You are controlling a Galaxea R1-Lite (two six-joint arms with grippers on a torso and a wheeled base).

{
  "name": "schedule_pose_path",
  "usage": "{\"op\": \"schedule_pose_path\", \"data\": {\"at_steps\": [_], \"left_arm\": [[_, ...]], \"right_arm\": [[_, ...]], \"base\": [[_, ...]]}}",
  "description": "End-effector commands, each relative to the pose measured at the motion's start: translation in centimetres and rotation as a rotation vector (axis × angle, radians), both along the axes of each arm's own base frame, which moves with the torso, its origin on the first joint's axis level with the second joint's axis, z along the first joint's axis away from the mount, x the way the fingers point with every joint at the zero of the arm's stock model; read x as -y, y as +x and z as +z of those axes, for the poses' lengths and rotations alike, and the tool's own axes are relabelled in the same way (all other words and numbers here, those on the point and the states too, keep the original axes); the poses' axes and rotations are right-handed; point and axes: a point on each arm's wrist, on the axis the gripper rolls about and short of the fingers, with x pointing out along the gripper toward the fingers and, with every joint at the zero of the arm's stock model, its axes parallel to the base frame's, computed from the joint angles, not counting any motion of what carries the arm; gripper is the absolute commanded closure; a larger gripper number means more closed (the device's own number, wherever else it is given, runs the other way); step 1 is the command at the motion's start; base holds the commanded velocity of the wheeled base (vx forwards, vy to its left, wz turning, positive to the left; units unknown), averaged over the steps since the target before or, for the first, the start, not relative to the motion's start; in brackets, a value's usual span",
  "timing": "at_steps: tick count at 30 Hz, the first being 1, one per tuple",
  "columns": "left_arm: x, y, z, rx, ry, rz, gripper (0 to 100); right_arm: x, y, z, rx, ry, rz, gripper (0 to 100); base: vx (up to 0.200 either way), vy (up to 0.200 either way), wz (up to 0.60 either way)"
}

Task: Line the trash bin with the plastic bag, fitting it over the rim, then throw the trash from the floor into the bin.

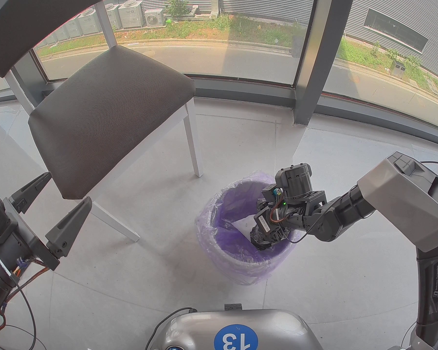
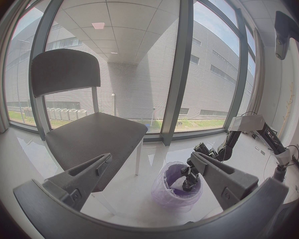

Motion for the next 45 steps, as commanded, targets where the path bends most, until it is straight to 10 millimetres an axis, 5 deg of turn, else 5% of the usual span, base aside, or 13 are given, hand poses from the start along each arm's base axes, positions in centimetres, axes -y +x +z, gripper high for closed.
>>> {"op": "schedule_pose_path", "data": {"at_steps": [1, 29, 35, 45], "left_arm": [[0.1, 0.2, -0.2, -0.011, 0.003, -0.001, 0], [0.2, 0.4, -0.7, -0.040, 0.005, -0.003, 0], [0.2, 0.4, -0.7, -0.042, 0.006, -0.003, 0], [0.1, 0.3, -0.5, -0.032, 0.000, -0.002, 0]], "right_arm": [[-0.1, 0.0, -1.2, -0.021, -0.012, 0.002, 100], [-1.6, 1.5, -5.8, 0.001, -0.029, 0.030, 100], [-1.5, 1.4, -5.5, 0.010, -0.036, 0.037, 100], [-0.8, -1.8, 0.4, 0.061, -0.024, 0.066, 100]], "base": [[0.000, 0.000, 0.00], [0.000, 0.000, 0.00], [0.000, 0.000, 0.00], [0.000, 0.000, 0.00]]}}
